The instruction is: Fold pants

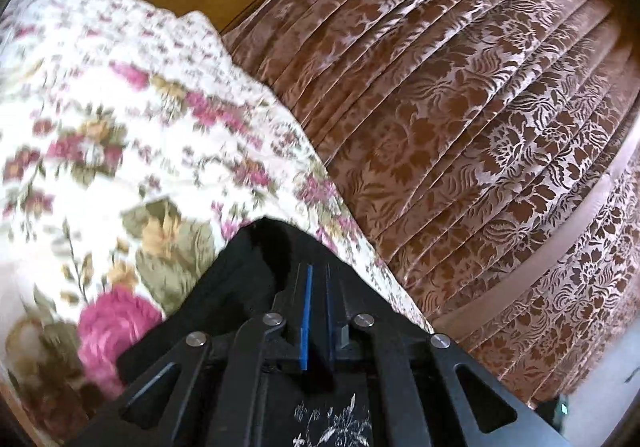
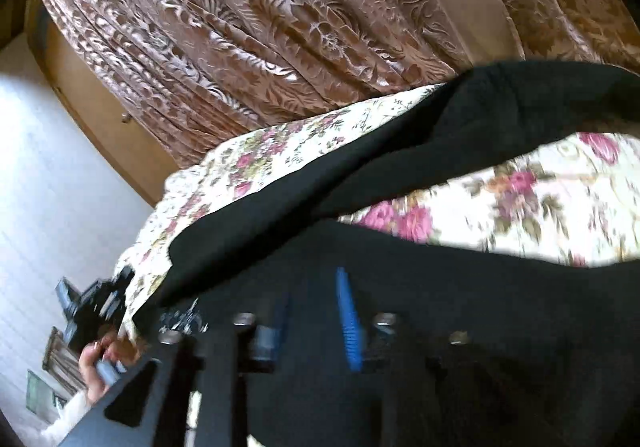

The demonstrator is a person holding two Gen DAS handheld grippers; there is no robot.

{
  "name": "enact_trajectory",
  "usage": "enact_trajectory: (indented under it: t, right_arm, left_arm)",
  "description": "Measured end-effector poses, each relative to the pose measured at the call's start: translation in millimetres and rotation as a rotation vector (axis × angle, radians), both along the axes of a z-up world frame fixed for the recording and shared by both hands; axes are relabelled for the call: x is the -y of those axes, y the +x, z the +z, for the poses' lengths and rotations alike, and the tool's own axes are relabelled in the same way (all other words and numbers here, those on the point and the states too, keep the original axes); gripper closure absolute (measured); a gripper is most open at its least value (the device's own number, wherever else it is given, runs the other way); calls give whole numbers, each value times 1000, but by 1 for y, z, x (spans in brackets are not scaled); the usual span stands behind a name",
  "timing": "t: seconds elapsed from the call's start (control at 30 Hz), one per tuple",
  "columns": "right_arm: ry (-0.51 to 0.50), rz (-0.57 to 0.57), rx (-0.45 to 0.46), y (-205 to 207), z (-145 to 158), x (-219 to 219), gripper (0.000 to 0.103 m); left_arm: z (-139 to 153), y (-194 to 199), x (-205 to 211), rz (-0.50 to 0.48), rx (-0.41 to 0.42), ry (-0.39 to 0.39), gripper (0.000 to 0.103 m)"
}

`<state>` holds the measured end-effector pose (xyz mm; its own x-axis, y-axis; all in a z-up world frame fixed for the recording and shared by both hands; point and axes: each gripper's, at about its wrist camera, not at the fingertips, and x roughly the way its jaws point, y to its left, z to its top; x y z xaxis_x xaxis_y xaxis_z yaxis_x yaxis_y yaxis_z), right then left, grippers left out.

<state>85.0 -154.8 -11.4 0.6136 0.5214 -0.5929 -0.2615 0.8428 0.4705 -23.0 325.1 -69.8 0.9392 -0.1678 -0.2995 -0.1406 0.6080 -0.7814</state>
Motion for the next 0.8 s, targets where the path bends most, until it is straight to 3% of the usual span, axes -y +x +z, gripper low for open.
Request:
enact_trajectory:
  t: [0.1,0.13,0.17,0.23,0.3,0.4,0.5,0.6,0.7,0.77,0.8]
  right_arm:
    - [-28,-52,-32,39,10,-9,57]
    - [-31,-78,-65,56,12,-11,52]
    - [-18,-105,-97,69,12,-10,52]
    - [14,-129,-114,87,10,-9,52]
    - [11,-173,-146,112,6,-7,52]
    - [3,-230,-206,144,-5,0,51]
    - [63,-309,-301,171,-23,17,51]
    - [142,-344,-321,186,-37,30,51]
    - [177,-371,-323,201,-49,36,51]
    - [186,-380,-334,208,-58,40,53]
    - [189,-376,-333,209,-60,40,63]
  left_arm:
    - [-4,5,10,-35,-8,3,93]
    - [-4,6,13,-46,-18,11,79]
    - [-6,8,18,-58,-38,16,54]
    - [-10,14,24,-109,-65,-35,28]
    - [-11,16,28,-126,-68,-80,25]
    - [-11,23,36,-176,-122,-80,23]
    - [-15,30,43,-210,-173,-76,23]
    - [-18,35,46,-216,-198,-95,23]
    - [-15,40,54,-239,-198,-123,26]
    - [-14,43,59,-244,-224,-107,34]
    - [-16,46,61,-242,-246,-95,38]
